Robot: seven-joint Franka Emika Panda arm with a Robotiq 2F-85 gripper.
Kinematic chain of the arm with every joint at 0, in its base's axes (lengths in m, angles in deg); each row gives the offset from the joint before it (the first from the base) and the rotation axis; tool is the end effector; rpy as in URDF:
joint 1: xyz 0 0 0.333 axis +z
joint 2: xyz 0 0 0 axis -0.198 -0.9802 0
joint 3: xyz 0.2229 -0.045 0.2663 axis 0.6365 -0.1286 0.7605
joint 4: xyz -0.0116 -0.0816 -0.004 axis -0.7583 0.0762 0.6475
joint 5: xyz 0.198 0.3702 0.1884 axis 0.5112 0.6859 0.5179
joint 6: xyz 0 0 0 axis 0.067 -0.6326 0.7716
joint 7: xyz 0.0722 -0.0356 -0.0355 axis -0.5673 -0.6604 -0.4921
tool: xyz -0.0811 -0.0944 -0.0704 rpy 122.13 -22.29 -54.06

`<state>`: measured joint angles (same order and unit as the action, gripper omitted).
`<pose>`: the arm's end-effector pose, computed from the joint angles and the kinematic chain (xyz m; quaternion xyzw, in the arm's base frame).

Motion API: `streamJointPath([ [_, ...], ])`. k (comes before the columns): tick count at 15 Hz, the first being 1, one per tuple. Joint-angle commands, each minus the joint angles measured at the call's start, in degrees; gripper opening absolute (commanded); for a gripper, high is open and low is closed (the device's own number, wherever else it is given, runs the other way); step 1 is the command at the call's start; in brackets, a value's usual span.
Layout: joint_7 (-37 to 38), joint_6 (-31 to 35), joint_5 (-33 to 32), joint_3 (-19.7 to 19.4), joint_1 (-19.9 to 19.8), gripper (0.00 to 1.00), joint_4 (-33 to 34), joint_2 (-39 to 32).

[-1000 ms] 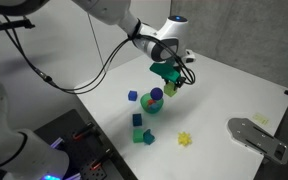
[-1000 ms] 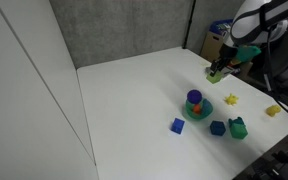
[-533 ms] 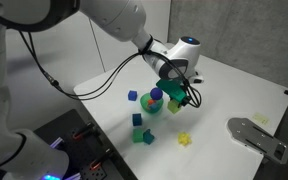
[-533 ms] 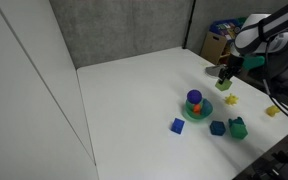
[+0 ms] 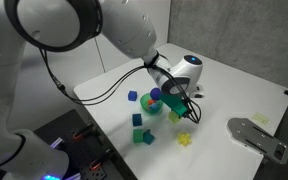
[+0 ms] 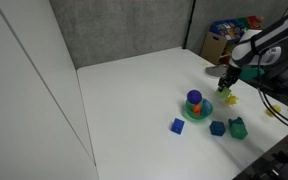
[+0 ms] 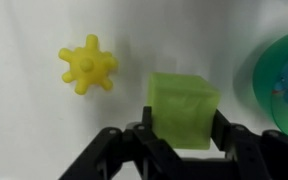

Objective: Put the yellow block on the right side of the table and put the yellow toy on the left on top of the yellow block

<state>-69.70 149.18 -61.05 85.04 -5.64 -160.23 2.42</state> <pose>0.6451 -0.2050 0.0747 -0.9983 0.0499 0.0107 0.0266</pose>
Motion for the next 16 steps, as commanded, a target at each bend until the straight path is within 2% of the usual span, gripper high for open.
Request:
streamJointPath([
  [1, -2.9, -1.2, 1.7, 1.6, -2.3, 0.87, 1.7, -0.3],
  [3, -2.9, -1.7, 1.5, 1.5, -2.5, 0.99, 1.4, 0.5],
  [12, -1.5, -8.2, -0.1, -2.1, -2.2, 1.0, 0.4, 2.5],
  [16, -3.1, -8.1, -0.1, -3.5, -3.4, 1.0, 0.9, 1.4],
])
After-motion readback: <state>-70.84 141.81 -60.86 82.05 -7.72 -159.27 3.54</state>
